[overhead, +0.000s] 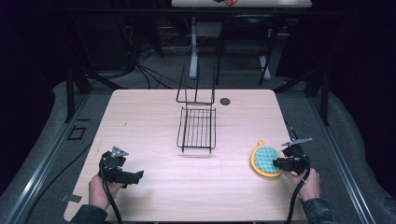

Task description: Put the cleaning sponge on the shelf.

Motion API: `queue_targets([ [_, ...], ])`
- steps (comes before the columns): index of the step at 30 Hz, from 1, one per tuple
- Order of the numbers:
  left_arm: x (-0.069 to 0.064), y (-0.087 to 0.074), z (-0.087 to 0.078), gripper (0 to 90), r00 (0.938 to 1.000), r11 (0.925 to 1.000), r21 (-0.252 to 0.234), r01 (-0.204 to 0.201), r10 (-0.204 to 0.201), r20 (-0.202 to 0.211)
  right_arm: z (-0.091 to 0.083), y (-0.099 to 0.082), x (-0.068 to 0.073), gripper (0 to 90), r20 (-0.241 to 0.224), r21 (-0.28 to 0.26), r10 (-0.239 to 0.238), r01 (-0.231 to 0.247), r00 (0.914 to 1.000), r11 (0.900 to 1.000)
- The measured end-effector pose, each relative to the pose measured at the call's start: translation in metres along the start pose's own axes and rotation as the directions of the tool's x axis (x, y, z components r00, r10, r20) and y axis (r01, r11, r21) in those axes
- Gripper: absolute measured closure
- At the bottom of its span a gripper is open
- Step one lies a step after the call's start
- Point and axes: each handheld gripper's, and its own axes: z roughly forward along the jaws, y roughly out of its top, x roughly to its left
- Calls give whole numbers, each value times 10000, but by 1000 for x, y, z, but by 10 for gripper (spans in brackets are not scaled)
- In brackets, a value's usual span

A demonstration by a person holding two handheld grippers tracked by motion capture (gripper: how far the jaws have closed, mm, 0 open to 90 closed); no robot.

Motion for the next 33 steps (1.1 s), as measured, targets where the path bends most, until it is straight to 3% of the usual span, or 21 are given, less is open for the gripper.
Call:
queue_targets([
  [9,0,0,1,0,9999,9999,21,120,-120,-125,-4,-1,5,881,326,-411,-363,376,9988,9984],
  [15,0,-1,0,0,9999,9999,39,104,-103,-124,-9,-1,7,889,344,-709,-501,524,9982,9961],
  [22,0,-1,0,0,9999,10000,14,44,-44,-97,-23,2,7,890,186,-1263,-260,281,9995,9916],
  [33,0,0,2,0,10000,10000,-27,16,-16,-80,-34,7,13,889,49,-1678,-404,407,9992,9850],
])
